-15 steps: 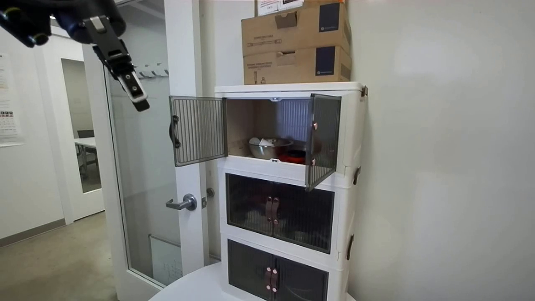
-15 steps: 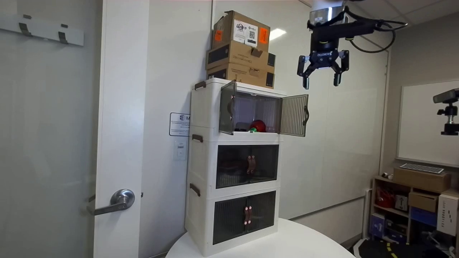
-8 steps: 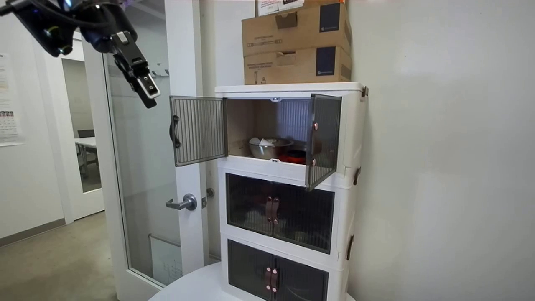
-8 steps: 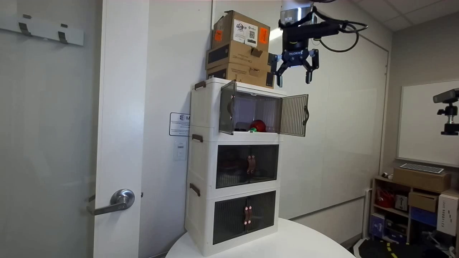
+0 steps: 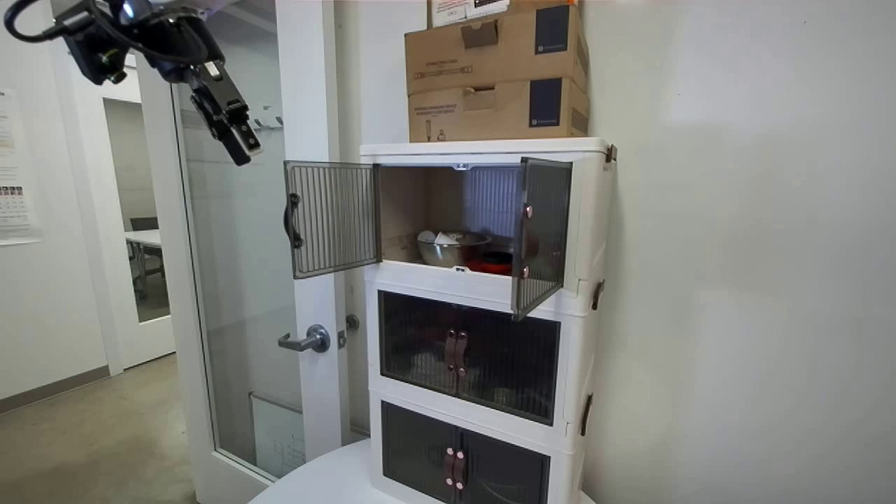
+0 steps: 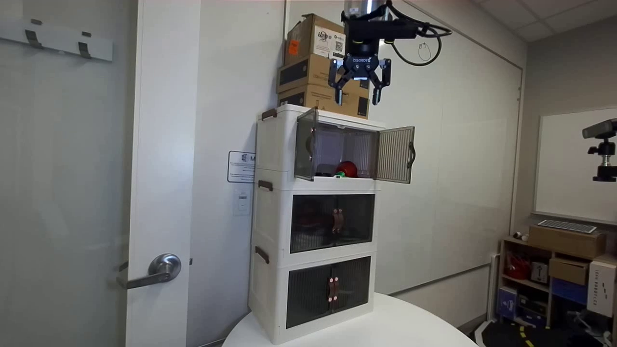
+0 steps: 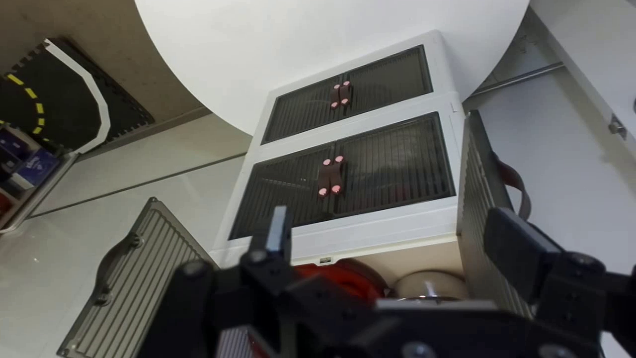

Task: Close the top cabinet doors

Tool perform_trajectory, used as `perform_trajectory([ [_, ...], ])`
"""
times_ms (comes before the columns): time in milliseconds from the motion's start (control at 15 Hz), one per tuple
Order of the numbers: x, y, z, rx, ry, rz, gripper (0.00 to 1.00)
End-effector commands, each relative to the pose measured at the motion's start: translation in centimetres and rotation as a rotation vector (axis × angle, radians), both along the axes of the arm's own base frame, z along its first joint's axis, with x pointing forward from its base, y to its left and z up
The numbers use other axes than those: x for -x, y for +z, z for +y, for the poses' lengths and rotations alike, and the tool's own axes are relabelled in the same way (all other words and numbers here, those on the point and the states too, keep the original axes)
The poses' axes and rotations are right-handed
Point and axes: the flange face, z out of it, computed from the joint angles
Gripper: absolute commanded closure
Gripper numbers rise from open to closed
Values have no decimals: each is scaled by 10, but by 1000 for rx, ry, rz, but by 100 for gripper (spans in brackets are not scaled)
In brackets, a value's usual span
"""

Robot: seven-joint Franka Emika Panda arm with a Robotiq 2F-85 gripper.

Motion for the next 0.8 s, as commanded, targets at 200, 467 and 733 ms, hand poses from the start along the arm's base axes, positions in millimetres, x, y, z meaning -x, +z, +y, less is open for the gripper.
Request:
perform_trajectory([
  [200,-33,5,39,-30,83,22,56],
  [467,-46,-2,68,-58,152,49,88],
  [733,-65,-14,85,-58,139,25,100],
])
